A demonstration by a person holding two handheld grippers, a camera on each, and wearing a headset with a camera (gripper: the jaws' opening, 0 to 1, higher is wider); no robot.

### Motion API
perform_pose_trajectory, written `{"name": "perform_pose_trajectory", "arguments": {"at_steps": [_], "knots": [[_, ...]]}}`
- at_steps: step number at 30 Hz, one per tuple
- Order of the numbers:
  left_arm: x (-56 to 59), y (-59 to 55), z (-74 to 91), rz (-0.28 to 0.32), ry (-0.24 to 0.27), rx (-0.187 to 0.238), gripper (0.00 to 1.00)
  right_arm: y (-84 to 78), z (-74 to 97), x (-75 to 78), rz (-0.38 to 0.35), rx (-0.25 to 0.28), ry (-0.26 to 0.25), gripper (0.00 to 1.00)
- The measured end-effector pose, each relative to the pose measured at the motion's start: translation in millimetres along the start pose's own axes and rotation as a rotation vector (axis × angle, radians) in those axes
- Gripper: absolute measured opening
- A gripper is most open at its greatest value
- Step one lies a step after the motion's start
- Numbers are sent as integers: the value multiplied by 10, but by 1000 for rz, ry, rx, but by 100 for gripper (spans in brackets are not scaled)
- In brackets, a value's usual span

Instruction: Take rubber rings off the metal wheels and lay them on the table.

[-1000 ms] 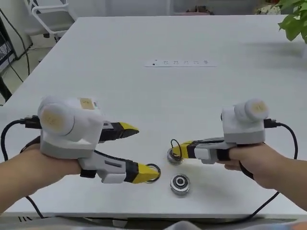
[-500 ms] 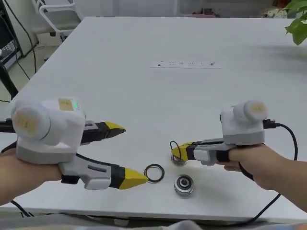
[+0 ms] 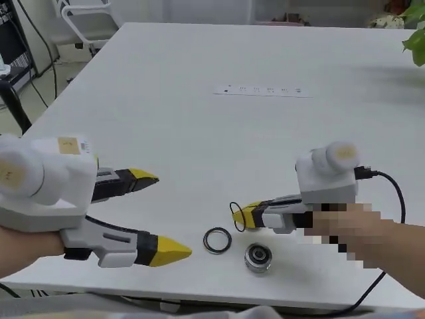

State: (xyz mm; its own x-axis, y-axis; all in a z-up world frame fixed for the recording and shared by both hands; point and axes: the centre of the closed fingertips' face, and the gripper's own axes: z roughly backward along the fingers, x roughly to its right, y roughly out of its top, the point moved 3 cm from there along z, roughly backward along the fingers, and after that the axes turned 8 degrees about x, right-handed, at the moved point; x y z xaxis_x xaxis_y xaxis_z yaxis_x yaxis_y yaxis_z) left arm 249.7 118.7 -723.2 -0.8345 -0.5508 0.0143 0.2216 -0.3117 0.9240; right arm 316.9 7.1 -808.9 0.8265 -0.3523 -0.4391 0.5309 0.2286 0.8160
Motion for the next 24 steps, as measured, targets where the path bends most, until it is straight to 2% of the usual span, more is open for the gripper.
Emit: {"name": "perform_pose_trajectory", "arguments": {"at_steps": [11, 24], "knots": [[-30, -66, 70, 5, 19, -12, 79, -117, -137, -33, 90, -103, -9, 0], [-32, -66, 101, 13, 23, -6, 79, -140, -239, -36, 150, -168, -31, 0]]}}
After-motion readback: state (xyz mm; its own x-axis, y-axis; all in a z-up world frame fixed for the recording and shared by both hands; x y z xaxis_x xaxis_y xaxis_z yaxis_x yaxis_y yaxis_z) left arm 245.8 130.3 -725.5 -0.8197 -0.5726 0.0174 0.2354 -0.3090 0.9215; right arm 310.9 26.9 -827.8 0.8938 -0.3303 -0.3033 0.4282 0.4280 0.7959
